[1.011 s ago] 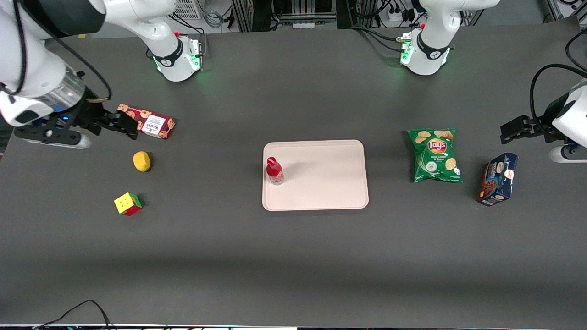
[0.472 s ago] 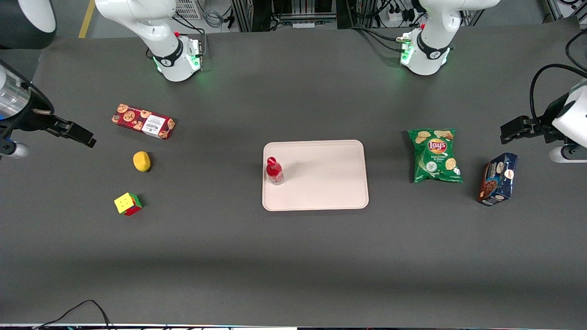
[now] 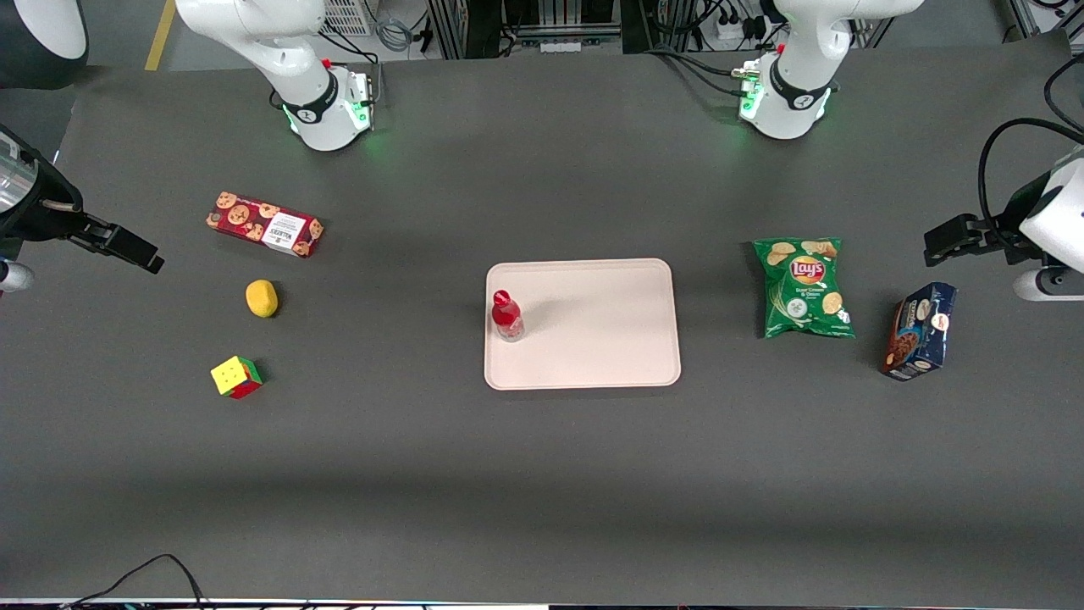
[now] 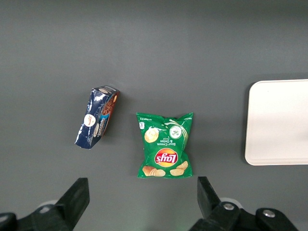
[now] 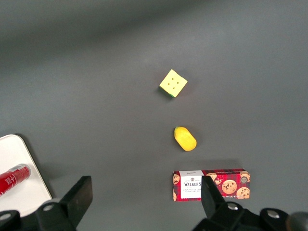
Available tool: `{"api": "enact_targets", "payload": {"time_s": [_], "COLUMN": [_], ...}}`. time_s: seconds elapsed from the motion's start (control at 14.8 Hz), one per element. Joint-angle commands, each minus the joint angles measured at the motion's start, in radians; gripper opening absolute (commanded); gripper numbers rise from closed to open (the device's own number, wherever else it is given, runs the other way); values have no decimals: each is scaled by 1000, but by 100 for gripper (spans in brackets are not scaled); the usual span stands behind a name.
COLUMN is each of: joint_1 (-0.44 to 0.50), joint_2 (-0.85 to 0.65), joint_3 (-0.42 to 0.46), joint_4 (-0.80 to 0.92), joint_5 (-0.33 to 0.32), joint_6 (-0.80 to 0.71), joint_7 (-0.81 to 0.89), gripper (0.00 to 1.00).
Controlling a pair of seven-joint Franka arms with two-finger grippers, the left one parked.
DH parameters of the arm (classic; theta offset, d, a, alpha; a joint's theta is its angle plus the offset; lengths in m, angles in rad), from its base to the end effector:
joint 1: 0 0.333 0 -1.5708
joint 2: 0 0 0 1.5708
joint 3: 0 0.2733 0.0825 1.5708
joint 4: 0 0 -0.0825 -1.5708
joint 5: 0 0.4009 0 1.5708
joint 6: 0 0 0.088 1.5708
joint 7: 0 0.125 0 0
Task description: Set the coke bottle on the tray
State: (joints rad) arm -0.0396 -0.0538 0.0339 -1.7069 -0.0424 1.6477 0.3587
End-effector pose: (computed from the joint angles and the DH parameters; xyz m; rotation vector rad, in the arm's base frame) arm 0.5613 -0.0079 0.5342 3.0469 -0.5561 0.0037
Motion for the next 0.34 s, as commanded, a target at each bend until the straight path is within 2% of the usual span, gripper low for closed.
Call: {"api": "enact_targets", "payload": {"time_s": [0.0, 0.27], "joint_1": [-10, -14], "joint_2": [0, 0], "joint_3": [8, 6], "joint_4": [18, 18], "joint_5": [6, 6], "joint_6": [-11, -11], "joint_7": [-17, -17], "gripper": [100, 100]}}
